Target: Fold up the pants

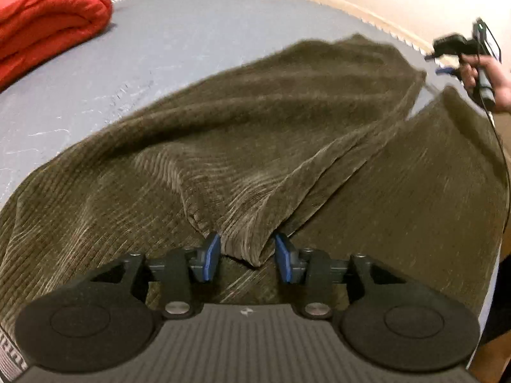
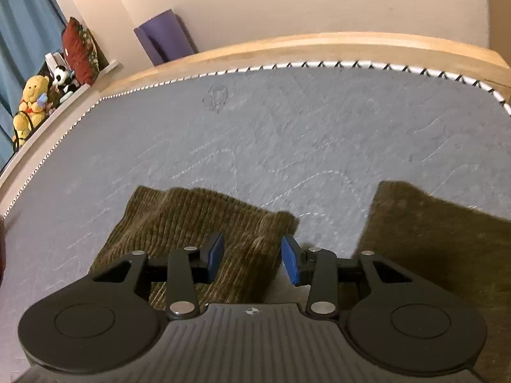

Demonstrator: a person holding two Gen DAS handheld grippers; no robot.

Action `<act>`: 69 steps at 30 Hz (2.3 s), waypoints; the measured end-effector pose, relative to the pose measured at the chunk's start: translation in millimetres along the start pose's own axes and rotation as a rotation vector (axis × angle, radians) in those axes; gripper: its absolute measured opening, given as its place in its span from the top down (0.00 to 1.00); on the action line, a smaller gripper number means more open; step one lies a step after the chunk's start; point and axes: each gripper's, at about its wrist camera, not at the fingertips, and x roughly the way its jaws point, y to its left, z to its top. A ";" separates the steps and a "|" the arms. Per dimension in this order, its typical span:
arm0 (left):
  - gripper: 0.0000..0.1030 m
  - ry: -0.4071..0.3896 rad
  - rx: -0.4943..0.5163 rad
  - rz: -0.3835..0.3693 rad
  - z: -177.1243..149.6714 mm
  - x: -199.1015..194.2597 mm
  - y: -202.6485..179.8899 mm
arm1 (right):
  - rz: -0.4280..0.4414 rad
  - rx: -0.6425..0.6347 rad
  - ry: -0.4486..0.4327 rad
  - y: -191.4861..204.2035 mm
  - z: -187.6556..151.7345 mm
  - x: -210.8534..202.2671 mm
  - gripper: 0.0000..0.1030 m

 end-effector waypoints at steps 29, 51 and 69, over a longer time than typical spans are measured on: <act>0.59 -0.088 -0.426 0.367 -117.2 -196.4 61.0 | 0.875 -0.827 -0.016 161.9 -180.9 -299.8 0.44; 0.24 -0.001 -0.740 0.191 -150.0 -151.9 142.3 | 1.297 -1.655 0.279 206.4 -485.0 -400.3 0.50; 0.81 0.056 -0.661 0.175 -151.2 -134.5 130.9 | 1.316 -1.806 0.261 213.0 -503.8 -408.3 0.90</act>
